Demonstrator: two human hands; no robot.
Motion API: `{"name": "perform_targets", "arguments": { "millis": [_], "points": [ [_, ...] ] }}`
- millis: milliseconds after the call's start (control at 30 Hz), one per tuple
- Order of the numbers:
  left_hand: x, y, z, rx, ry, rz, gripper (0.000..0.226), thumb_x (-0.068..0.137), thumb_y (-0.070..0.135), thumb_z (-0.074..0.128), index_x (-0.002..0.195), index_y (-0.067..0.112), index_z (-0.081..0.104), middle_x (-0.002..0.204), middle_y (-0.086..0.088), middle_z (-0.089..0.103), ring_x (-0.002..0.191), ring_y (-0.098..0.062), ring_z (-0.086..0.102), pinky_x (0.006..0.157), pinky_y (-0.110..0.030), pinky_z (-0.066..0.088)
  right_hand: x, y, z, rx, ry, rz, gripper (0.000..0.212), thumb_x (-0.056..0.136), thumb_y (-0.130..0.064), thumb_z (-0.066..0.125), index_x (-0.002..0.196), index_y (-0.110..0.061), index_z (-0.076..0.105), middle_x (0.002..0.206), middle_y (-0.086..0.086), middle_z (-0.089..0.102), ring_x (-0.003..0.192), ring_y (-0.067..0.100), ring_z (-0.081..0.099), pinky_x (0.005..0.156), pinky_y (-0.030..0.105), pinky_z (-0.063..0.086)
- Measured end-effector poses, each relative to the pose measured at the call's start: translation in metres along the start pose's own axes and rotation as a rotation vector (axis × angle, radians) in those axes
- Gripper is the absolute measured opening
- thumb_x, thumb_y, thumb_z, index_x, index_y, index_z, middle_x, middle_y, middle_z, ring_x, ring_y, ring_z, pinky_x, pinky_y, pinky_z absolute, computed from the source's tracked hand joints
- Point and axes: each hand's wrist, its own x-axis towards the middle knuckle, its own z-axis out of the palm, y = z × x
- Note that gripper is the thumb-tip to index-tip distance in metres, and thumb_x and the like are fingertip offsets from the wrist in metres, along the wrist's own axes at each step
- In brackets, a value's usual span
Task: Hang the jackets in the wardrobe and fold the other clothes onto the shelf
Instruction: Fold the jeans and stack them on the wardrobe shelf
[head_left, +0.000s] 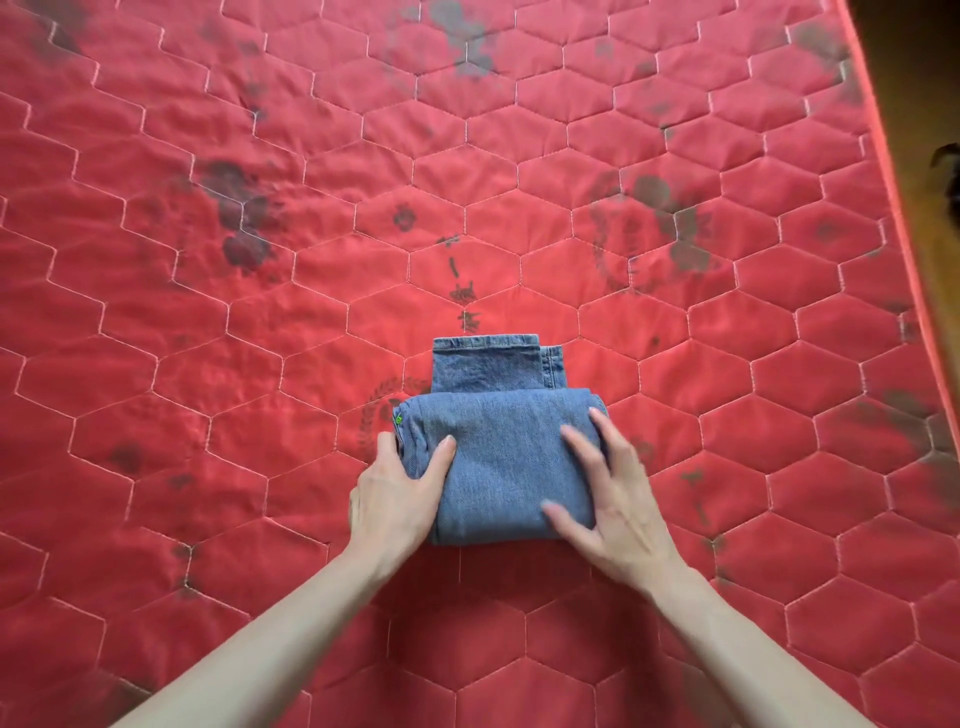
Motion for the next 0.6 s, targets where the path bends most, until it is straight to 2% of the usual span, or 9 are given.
{"name": "perform_targets", "arguments": {
  "millis": [67,167,233,300,367,433,500,567,600],
  "points": [
    [0.002,0.002,-0.001,0.018,-0.067,-0.059,0.058,0.091,0.072,0.055,0.11,0.018,0.048,0.115,-0.018,0.071,0.113,-0.042,0.065,0.094,-0.045,0.048,-0.01,0.01,-0.006,0.016,-0.163,-0.097,0.103,0.079,-0.059,0.08,0.162,-0.018,0.034,0.173,0.015,0.004,0.16,0.029,0.015,0.127,0.041,0.023],
    [0.015,-0.007,-0.002,-0.084,-0.221,-0.135,0.072,0.081,0.083,0.059,0.117,0.021,0.054,0.121,-0.005,0.07,0.118,-0.032,0.065,0.102,-0.042,0.047,-0.012,0.022,-0.014,0.019,-0.264,-0.167,0.109,0.074,-0.036,0.086,0.165,-0.024,0.026,0.174,0.014,-0.004,0.161,0.028,0.011,0.125,0.038,0.028],
    [0.024,-0.015,-0.002,-0.238,-0.285,-0.162,0.087,0.063,0.091,0.063,0.12,0.025,0.063,0.118,0.005,0.074,0.114,-0.021,0.07,0.105,-0.043,0.051,-0.006,0.025,-0.023,0.059,-0.234,-0.175,0.101,0.074,-0.02,0.083,0.162,-0.021,0.033,0.174,0.008,0.008,0.159,0.024,0.023,0.123,0.034,0.033],
    [0.028,-0.017,-0.005,-0.411,-0.35,-0.251,0.085,0.058,0.077,0.073,0.124,0.024,0.065,0.117,0.003,0.076,0.103,-0.018,0.075,0.092,-0.041,0.06,0.0,0.026,-0.032,0.065,-0.165,-0.213,0.087,0.075,-0.022,0.083,0.154,-0.015,0.047,0.17,0.004,0.028,0.15,0.022,0.04,0.12,0.036,0.037],
    [0.024,-0.01,-0.014,-0.537,-0.448,-0.398,0.09,0.058,0.062,0.083,0.132,0.019,0.055,0.119,-0.006,0.074,0.096,-0.025,0.077,0.075,-0.044,0.065,0.007,0.021,-0.042,0.094,-0.088,-0.202,0.078,0.073,-0.026,0.083,0.145,-0.015,0.058,0.159,0.0,0.048,0.14,0.019,0.052,0.116,0.039,0.041],
    [0.027,-0.009,-0.018,-0.649,-0.526,-0.502,0.104,0.049,0.053,0.091,0.137,0.017,0.049,0.122,-0.015,0.073,0.095,-0.034,0.078,0.077,-0.06,0.063,0.012,0.013,-0.051,0.193,-0.001,-0.115,0.072,0.07,-0.029,0.081,0.139,-0.017,0.063,0.144,-0.006,0.061,0.131,0.015,0.058,0.111,0.042,0.043],
    [0.031,-0.008,-0.022,-0.783,-0.517,-0.56,0.108,0.043,0.048,0.092,0.137,0.017,0.049,0.125,-0.02,0.071,0.096,-0.038,0.077,0.081,-0.066,0.06,0.018,0.008,-0.056,0.244,0.043,-0.081,0.067,0.07,-0.034,0.08,0.134,-0.019,0.065,0.135,-0.008,0.065,0.124,0.011,0.061,0.111,0.035,0.042],
    [0.035,-0.009,-0.021,-0.782,-0.353,-0.532,0.102,0.044,0.054,0.086,0.132,0.015,0.053,0.128,-0.021,0.069,0.095,-0.033,0.075,0.084,-0.058,0.061,0.024,0.008,-0.057,0.258,0.018,-0.063,0.063,0.069,-0.035,0.083,0.129,-0.019,0.068,0.131,-0.007,0.066,0.124,0.011,0.06,0.111,0.032,0.041],
    [0.034,-0.008,-0.02,-0.691,-0.241,-0.46,0.098,0.048,0.059,0.082,0.131,0.017,0.054,0.133,-0.02,0.065,0.103,-0.031,0.071,0.092,-0.051,0.059,0.027,0.009,-0.056,0.251,-0.012,-0.064,0.063,0.069,-0.034,0.083,0.128,-0.018,0.068,0.131,-0.006,0.065,0.126,0.011,0.059,0.11,0.034,0.042]
  ]
}}
